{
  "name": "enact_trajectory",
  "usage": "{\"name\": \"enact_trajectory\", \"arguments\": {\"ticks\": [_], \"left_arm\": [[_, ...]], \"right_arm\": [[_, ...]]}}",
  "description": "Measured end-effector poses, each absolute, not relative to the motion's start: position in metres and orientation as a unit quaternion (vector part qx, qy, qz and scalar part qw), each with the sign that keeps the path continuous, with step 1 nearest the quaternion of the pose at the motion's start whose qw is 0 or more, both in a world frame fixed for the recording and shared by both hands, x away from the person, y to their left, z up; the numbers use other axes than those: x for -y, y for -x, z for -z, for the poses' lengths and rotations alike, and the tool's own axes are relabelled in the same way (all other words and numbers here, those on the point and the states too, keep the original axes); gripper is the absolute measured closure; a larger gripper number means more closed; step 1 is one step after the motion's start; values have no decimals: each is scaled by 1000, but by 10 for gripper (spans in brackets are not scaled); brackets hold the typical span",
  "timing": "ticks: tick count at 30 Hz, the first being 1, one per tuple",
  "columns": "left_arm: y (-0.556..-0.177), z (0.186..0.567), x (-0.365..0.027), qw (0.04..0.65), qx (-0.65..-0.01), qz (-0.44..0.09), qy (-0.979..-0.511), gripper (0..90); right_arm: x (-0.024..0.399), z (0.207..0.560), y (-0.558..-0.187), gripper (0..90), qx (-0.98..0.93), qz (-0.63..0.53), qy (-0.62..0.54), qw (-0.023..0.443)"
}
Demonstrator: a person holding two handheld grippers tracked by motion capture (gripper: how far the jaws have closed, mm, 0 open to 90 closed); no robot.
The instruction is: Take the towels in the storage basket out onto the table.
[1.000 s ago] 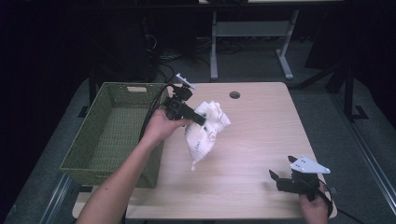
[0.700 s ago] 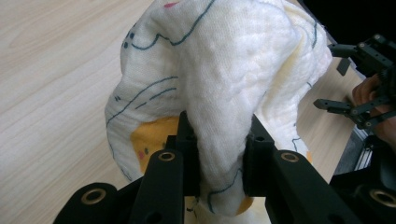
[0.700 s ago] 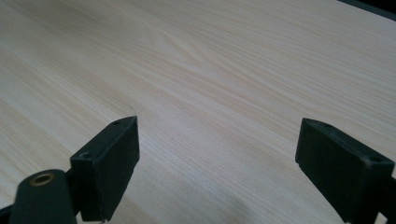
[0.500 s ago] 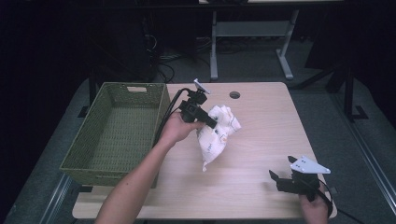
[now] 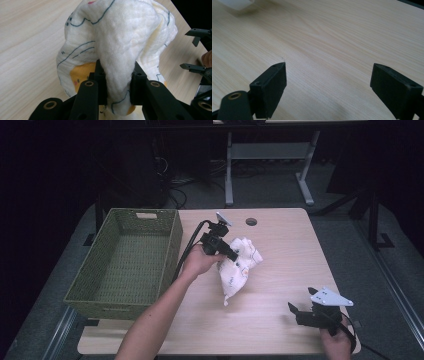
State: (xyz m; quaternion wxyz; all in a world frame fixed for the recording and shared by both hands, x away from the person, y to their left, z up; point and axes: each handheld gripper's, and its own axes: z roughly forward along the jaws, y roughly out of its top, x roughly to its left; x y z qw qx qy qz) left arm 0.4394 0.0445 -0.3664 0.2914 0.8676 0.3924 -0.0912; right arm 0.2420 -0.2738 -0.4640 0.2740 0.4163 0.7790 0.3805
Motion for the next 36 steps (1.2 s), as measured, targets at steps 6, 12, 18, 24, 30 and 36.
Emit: {"name": "enact_trajectory", "arguments": {"ticks": [6,12,18,24,30,36], "left_arm": [[-441,377,-38,289,-397,91,-866,727],[-441,386,-32,289,-398,74,-868,726],[-441,400,-27,278,-405,71,-868,724],[-441,409,-20,268,-407,62,-871,716],[-441,416,-17,262,-411,49,-872,706],[-441,420,-16,254,-412,45,-874,703]], "right_arm": [[274,464,-243,132,-780,-378,-416,274],[273,464,-242,132,-780,-379,-416,273],[273,464,-242,132,-780,-381,-415,272],[274,464,-242,132,-781,-380,-414,273],[274,464,-242,132,-780,-382,-413,273],[273,464,-242,132,-780,-382,-413,273]]}}
